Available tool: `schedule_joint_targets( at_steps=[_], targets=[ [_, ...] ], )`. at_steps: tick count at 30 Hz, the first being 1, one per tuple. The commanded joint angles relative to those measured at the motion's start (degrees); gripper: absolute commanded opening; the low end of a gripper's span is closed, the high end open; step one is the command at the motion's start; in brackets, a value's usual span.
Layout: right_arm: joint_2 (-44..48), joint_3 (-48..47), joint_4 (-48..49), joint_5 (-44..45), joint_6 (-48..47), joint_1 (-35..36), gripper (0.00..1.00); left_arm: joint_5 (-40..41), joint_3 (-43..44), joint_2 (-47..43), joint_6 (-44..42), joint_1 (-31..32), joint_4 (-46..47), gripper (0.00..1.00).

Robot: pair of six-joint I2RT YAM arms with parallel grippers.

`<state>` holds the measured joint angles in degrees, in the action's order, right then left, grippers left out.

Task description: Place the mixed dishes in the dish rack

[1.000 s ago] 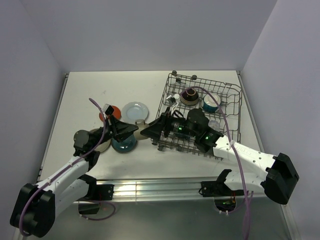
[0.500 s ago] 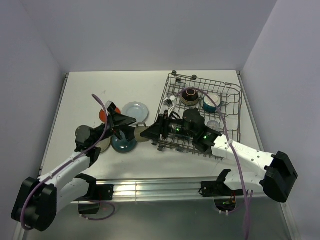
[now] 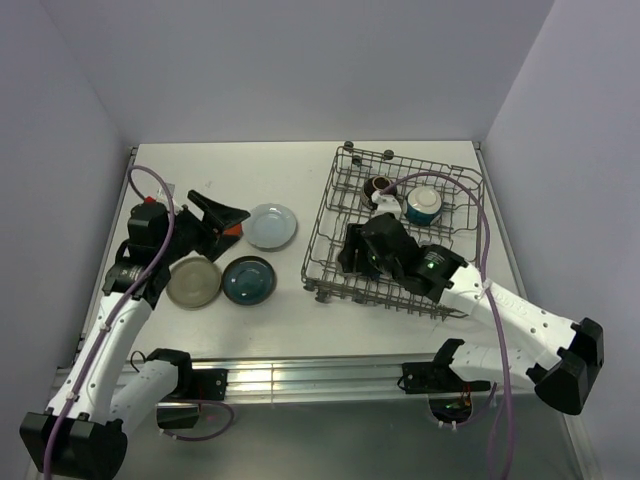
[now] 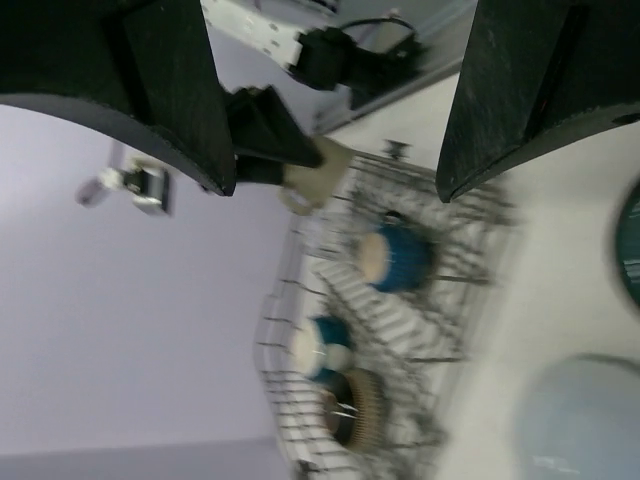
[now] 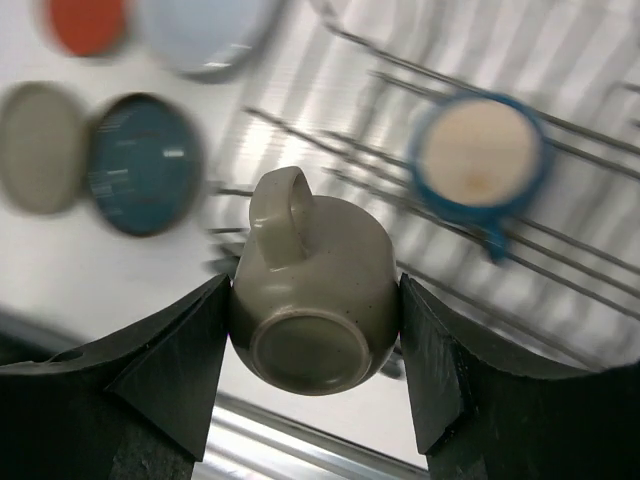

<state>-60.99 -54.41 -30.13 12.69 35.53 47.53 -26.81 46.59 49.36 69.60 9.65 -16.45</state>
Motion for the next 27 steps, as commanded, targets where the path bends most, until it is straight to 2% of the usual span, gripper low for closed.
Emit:
schedule_joint_targets(
  at_steps=[1,5,11,17,27],
  targets=[
    [-1.93,-3.77,-14.15,14.55,3.05,-0.68,0.0,13.18,2.02,1.08,-9.48,-0.25,-17.39,0.86],
    [-4.66,-2.89,-16.71,19.11,6.38,-2.61,0.0,11.17,-0.35,1.61,-9.49,-0.25,-14.93,0.84],
    [-7.91,-1.75,-16.8,19.22,6.66,-7.0,0.0,12.04,-0.89,3.37,-10.71,-0.25,-15.1,0.84],
    [-11.51,0.1,-12.68,14.92,2.8,-13.86,0.0,12.31,-2.02,4.33,-11.24,-0.33,-14.32,0.84],
    [-19.51,1.06,-6.97,11.31,0.24,-16.77,0.0,15.2,-1.06,9.25,-13.88,-1.39,-15.28,0.84]
  ],
)
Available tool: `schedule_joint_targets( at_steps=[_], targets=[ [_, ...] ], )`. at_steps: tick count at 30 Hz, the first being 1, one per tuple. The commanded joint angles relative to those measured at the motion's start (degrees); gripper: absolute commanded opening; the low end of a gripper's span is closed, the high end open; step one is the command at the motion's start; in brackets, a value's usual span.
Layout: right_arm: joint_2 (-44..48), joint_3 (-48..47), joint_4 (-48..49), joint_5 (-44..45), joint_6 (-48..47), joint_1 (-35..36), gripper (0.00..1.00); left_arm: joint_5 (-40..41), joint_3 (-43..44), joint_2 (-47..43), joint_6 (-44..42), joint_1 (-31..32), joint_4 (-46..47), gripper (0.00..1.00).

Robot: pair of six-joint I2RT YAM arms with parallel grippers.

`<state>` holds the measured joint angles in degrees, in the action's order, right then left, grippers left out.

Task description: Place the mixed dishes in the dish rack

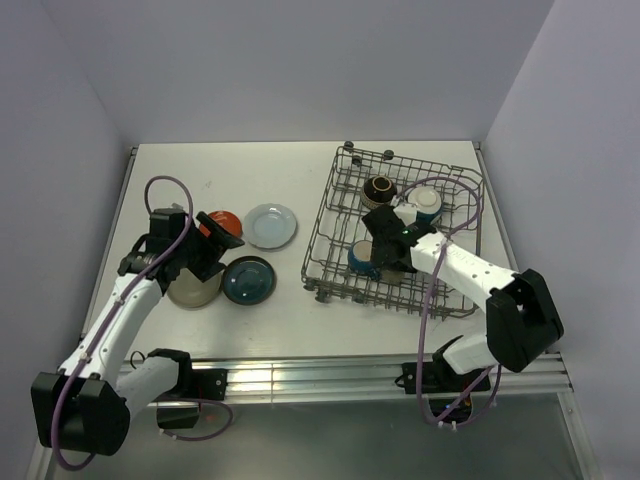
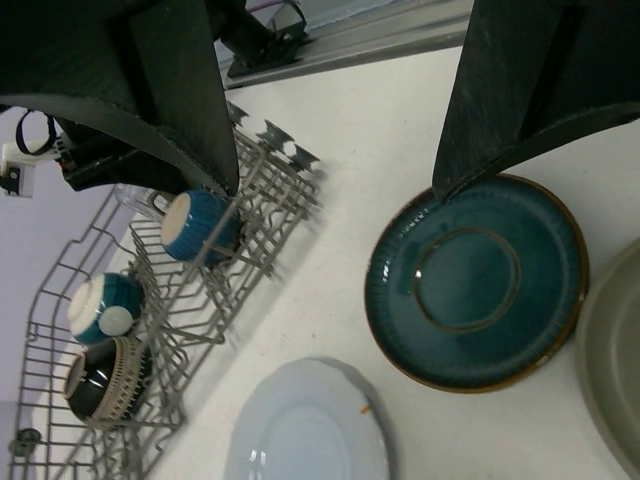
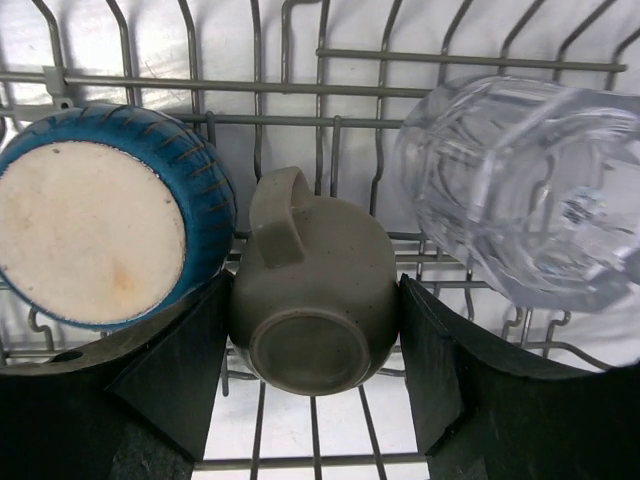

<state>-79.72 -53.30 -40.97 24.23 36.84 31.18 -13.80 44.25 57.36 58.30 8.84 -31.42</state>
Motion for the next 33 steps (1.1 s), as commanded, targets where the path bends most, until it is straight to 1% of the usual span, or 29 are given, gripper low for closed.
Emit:
schedule_joint_targets(
  at_steps=[1,4,8,9,12,14,15,16,17,18,19,23,28,31,33],
  targets=[
    [-1.74,-0.05,4.23,-0.32,-1.07,-0.42,0.0,2.46,1.45,1.69,-2.75,-0.58,-0.22,0.84],
    [-3.68,0.12,5.02,-0.41,-1.07,-0.68,0.01,3.34,2.33,3.71,-3.28,-0.75,0.04,0.84],
    [-5.44,0.39,5.64,-0.67,-1.07,-0.77,0.15,4.05,4.43,7.92,-4.07,-0.76,0.3,0.83],
    [-5.62,0.65,6.07,-0.76,-1.07,-0.77,0.17,4.66,4.88,8.81,-4.34,-0.76,0.13,0.83],
    [-5.97,1.0,6.52,-0.76,-1.07,-0.77,0.31,7.03,6.37,11.71,-4.78,-0.76,-0.14,0.82],
    [-5.88,1.44,6.95,-1.2,-1.24,-0.77,0.38,8.09,7.16,13.55,-5.04,-0.67,0.13,0.81],
    [-5.71,1.53,7.31,-1.2,-1.24,-0.77,0.43,8.26,7.25,14.17,-5.48,-0.67,1.0,0.81],
    [-5.36,1.62,7.48,-1.2,-1.16,-0.77,0.48,8.35,7.52,14.7,-5.57,-0.67,1.53,0.8],
    [-5.27,1.88,7.66,-1.64,-1.07,-0.77,0.57,8.35,7.78,15.92,-5.74,-0.67,1.88,0.8],
    [-4.92,1.97,7.92,-1.81,-1.16,-0.77,0.61,8.27,7.87,16.72,-5.83,-0.67,2.85,0.8],
    [-4.74,2.14,7.92,-1.82,-1.16,-0.77,0.68,7.92,7.96,17.34,-5.83,-0.67,3.29,0.79],
    [-2.99,2.85,7.92,-2.34,-1.33,-0.68,0.76,6.34,7.34,20.5,-5.31,-0.58,7.15,0.78],
    [2.64,3.38,6.52,-2.61,-1.16,0.37,0.84,6.07,7.25,22.87,-4.34,0.03,10.58,0.78],
    [6.33,2.41,4.33,-1.56,-0.81,1.51,0.9,8.17,7.87,23.84,-3.38,0.12,10.77,0.78],
    [9.13,1.18,2.39,-0.68,-0.54,2.48,0.92,10.63,8.13,24.2,-2.76,0.12,10.59,0.78]
  ],
)
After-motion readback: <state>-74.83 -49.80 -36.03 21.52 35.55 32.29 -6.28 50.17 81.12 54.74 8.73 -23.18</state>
